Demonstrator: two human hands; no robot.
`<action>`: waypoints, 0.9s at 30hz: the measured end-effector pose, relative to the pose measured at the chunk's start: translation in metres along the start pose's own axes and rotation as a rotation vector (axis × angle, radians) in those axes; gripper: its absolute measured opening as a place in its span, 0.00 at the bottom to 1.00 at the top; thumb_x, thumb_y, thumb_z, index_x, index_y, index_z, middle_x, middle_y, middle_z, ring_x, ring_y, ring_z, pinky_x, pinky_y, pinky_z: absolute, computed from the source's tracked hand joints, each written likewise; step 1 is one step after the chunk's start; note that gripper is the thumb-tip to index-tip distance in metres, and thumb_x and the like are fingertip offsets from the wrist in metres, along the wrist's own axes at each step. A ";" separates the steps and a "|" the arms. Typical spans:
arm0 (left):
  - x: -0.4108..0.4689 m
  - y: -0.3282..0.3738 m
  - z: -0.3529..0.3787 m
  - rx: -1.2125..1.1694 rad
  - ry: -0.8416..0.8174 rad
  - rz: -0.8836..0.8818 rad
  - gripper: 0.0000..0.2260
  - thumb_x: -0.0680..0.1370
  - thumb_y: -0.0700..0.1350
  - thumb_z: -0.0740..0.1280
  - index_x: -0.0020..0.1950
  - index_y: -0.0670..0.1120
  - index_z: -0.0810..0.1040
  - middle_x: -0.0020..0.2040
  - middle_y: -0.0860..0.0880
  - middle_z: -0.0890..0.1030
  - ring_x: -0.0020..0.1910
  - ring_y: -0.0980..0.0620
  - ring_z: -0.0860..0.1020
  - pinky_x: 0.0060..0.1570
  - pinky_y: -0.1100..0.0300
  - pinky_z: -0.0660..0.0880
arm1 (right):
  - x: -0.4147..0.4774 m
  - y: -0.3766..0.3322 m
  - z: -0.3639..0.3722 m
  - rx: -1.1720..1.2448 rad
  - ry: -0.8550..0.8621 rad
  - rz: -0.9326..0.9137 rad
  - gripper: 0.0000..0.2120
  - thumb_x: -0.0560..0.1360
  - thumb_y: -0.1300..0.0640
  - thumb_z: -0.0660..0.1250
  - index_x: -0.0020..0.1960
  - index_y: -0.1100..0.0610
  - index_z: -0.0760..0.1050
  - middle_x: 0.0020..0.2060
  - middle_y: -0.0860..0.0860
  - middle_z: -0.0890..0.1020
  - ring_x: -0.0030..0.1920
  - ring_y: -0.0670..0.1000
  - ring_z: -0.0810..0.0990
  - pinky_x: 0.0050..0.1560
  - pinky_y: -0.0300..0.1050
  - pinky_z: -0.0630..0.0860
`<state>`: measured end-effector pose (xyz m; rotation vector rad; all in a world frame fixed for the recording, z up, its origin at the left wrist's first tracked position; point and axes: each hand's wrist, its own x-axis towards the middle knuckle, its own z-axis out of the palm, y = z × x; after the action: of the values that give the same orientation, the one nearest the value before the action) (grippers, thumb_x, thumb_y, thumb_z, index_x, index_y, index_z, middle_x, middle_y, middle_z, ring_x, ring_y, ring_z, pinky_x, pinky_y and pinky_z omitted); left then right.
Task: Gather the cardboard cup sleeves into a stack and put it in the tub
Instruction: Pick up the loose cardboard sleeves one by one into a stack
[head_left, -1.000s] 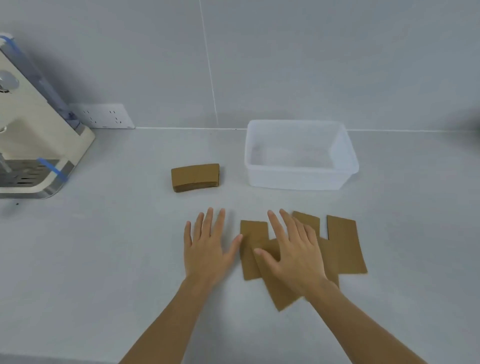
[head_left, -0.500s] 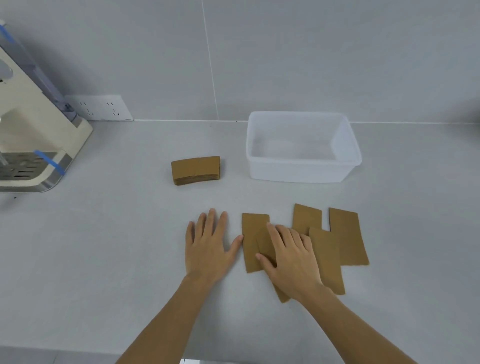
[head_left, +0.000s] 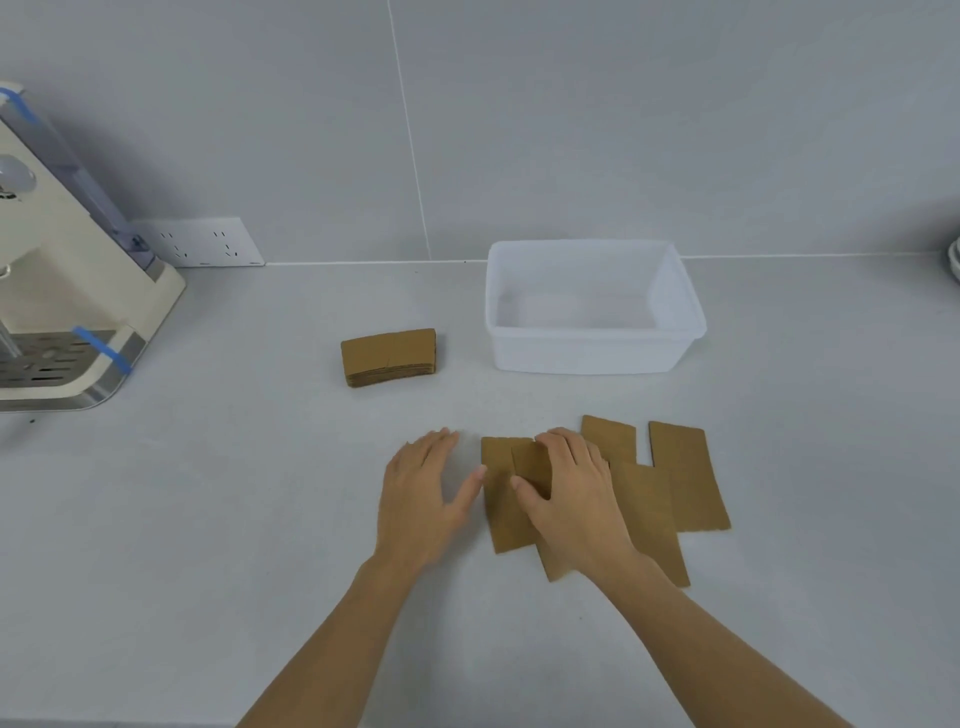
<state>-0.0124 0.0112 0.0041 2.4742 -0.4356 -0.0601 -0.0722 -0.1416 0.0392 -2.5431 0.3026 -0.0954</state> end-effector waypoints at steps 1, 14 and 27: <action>-0.001 0.008 -0.003 -0.171 -0.021 -0.014 0.25 0.75 0.60 0.60 0.68 0.50 0.69 0.69 0.50 0.72 0.68 0.52 0.68 0.68 0.62 0.59 | 0.001 -0.005 -0.003 0.043 0.010 -0.005 0.23 0.76 0.49 0.61 0.68 0.56 0.64 0.68 0.50 0.68 0.68 0.51 0.63 0.68 0.43 0.58; -0.025 0.045 -0.012 -1.755 -0.381 -0.786 0.28 0.70 0.65 0.63 0.58 0.45 0.80 0.54 0.43 0.82 0.58 0.42 0.78 0.58 0.47 0.72 | -0.006 -0.052 0.006 0.271 -0.011 -0.012 0.22 0.74 0.47 0.63 0.65 0.52 0.66 0.63 0.47 0.71 0.62 0.48 0.68 0.65 0.45 0.68; -0.030 0.015 -0.015 -1.862 -0.395 -0.820 0.33 0.68 0.71 0.59 0.56 0.45 0.81 0.53 0.42 0.83 0.50 0.42 0.81 0.53 0.48 0.75 | -0.003 -0.049 0.018 0.125 -0.130 -0.024 0.27 0.73 0.39 0.58 0.67 0.52 0.66 0.66 0.47 0.70 0.70 0.47 0.62 0.69 0.46 0.52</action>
<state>-0.0435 0.0181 0.0229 0.6123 0.4251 -0.8392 -0.0630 -0.0919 0.0512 -2.4161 0.2085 0.0413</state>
